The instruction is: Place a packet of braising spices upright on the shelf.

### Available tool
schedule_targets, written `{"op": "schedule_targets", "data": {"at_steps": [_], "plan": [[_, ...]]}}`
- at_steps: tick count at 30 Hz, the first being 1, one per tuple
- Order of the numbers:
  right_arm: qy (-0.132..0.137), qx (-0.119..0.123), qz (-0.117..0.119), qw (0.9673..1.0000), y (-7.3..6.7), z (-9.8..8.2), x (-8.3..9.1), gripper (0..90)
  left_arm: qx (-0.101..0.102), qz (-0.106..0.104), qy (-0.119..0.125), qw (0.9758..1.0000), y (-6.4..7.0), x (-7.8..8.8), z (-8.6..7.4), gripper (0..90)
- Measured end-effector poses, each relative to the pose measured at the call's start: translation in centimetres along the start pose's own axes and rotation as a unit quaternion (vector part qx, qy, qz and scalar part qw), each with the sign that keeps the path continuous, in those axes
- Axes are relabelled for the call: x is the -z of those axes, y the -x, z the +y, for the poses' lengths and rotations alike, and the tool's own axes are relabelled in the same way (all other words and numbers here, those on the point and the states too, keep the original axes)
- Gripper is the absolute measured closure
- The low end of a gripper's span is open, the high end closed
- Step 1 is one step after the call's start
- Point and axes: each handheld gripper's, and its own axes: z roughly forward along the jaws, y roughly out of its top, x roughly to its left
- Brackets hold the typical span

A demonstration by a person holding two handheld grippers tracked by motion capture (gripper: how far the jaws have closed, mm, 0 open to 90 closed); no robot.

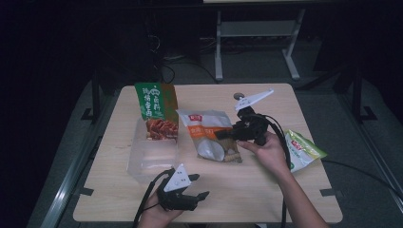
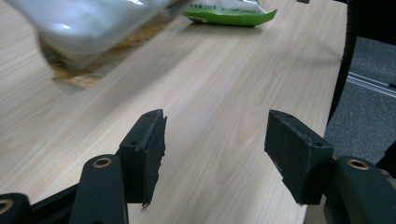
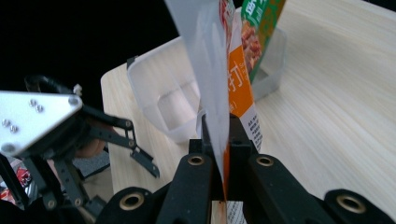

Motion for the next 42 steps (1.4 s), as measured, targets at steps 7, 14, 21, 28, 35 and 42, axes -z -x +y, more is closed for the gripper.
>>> {"op": "schedule_targets", "data": {"at_steps": [7,14,21,28,35,42], "plan": [[0.000,0.016,0.014,0.9998,-0.4,2.4,-1.8,90.0,0.006,-0.010,0.012,0.9999,0.2,0.3,-0.4,35.6],[-0.001,0.017,0.023,0.9996,-0.9,4.3,-3.4,90.0,0.003,-0.014,0.017,0.9998,0.2,0.6,-0.5,34.9],[-0.003,0.024,0.032,0.9992,-1.2,5.9,-5.3,90.0,0.004,-0.018,0.018,0.9997,0.2,0.6,-0.6,33.5],[-0.003,0.031,0.035,0.9989,-1.3,7.0,-7.1,90.0,0.004,-0.022,0.018,0.9996,0.2,0.5,-0.8,33.5],[-0.007,0.030,0.042,0.9987,-1.7,8.0,-8.3,90.0,0.002,-0.023,0.020,0.9995,0.1,0.6,-0.8,33.5],[-0.009,0.037,0.041,0.9984,-1.9,8.6,-9.2,90.0,0.003,-0.024,0.018,0.9995,0.1,0.6,-0.8,33.5]]}}
